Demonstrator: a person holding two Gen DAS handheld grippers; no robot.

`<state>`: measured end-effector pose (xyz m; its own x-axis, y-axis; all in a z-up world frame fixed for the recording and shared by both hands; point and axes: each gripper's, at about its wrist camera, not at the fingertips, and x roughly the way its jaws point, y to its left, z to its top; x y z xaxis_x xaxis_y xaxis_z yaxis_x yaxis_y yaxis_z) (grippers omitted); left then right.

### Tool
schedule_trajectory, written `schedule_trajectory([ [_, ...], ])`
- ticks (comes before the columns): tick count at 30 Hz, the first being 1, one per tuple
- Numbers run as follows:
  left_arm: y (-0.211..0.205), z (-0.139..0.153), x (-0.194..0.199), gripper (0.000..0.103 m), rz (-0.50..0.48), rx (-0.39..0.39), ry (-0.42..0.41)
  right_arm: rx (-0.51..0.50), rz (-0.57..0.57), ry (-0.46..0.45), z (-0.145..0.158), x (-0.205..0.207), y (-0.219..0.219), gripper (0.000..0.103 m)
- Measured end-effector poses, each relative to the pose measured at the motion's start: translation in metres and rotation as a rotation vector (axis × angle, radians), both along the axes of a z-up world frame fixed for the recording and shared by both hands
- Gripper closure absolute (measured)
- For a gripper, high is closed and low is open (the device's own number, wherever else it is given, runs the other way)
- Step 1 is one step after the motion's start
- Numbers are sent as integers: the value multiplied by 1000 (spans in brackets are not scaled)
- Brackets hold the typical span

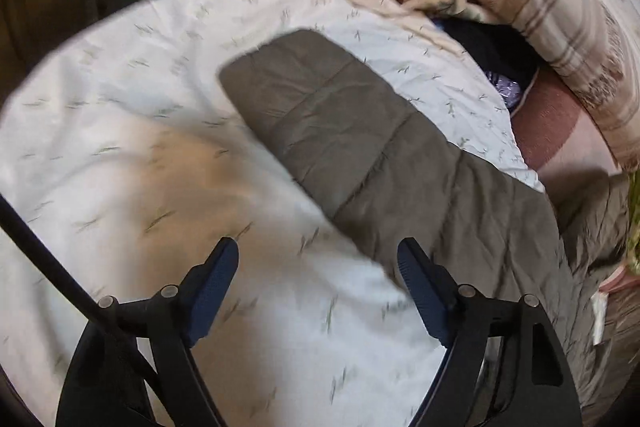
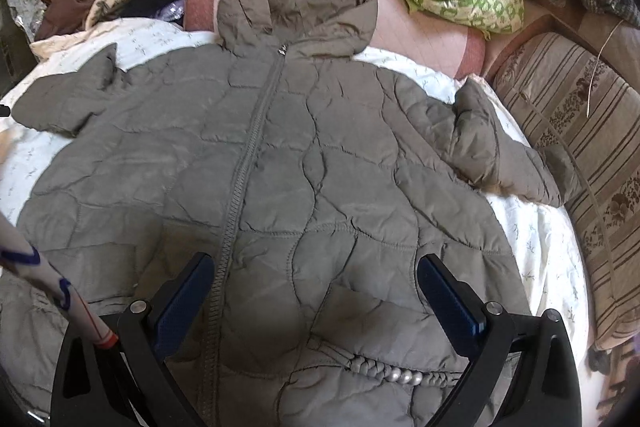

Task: Fold large clothes
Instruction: 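Grasp the jacket sleeve cuff with the left tool, then fold the held sleeve across the jacket front with the left tool, release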

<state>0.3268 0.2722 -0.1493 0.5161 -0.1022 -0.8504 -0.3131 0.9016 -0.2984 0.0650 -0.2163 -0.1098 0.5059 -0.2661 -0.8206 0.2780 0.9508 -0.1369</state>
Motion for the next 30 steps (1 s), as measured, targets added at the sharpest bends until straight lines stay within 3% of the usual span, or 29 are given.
schedule_trajectory([
  [5, 17, -22, 36, 22, 61, -119, 0, 2, -13, 45, -16, 7, -3, 0],
  [10, 29, -24, 62, 22, 103, -157, -10, -11, -24, 69, -27, 10, -7, 0],
  [13, 29, -24, 75, 22, 117, -139, 0, -20, -42, 65, -28, 12, -11, 0],
  [15, 26, -22, 80, 39, 152, -76, 37, -23, -55, 64, -29, 14, -15, 0],
  [17, 21, -17, 82, 76, 177, 12, 94, -18, -64, 63, -29, 15, -17, 0],
  [19, 15, -4, 77, 89, 156, 35, 95, -10, -61, 62, -28, 16, -18, 0],
  [23, -11, 38, 55, 92, 86, 54, 23, 2, -43, 37, -22, 11, -19, 0],
  [26, -43, 72, 35, 93, -5, 21, -42, 13, -45, 6, -16, 3, -21, 0],
  [30, -121, 110, 5, 93, -202, -46, -118, 44, -64, -23, -9, -9, -28, 1],
])
